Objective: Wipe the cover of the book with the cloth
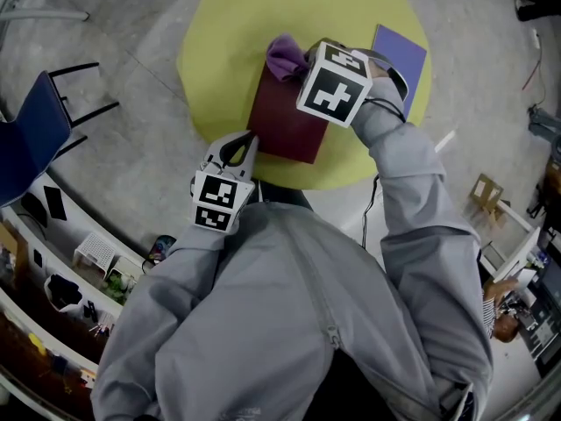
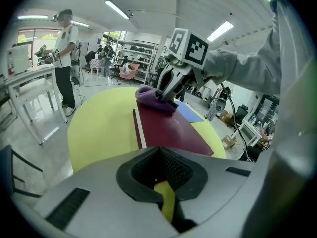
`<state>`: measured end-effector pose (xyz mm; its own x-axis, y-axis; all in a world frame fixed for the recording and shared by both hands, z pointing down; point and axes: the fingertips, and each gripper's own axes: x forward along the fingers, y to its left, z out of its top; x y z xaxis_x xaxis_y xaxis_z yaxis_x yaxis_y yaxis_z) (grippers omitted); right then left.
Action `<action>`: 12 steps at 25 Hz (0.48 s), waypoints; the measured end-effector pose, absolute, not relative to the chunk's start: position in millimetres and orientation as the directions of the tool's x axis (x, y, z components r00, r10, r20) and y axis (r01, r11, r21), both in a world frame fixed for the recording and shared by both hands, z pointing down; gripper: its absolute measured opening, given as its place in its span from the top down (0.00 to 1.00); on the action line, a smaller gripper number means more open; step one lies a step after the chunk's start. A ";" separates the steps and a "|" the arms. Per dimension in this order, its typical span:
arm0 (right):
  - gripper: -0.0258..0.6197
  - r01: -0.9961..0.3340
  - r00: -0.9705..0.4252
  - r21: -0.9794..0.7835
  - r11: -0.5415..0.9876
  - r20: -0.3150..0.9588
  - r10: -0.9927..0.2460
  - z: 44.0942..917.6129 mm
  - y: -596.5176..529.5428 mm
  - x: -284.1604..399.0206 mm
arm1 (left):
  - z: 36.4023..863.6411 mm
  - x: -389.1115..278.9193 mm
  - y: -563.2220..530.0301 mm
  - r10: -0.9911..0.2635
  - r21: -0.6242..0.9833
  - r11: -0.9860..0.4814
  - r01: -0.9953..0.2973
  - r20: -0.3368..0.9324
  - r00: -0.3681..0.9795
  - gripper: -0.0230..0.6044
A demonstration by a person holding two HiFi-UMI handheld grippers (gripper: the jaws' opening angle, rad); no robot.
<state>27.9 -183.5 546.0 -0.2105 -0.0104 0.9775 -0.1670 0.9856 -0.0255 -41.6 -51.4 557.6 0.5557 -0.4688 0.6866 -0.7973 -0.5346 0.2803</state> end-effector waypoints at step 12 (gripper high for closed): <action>0.83 -0.238 -0.128 -0.042 0.970 0.992 0.011 552.7 -168.5 92.1 | 556.0 -38.3 -49.8 -0.471 0.299 -0.521 -0.800 0.680 0.561 0.94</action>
<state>92.1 -168.5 552.7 -0.1282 0.0113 0.9917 -0.2376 0.9705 -0.0418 -38.3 -49.8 556.0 0.5613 -0.4713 0.6804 -0.7995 -0.5212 0.2986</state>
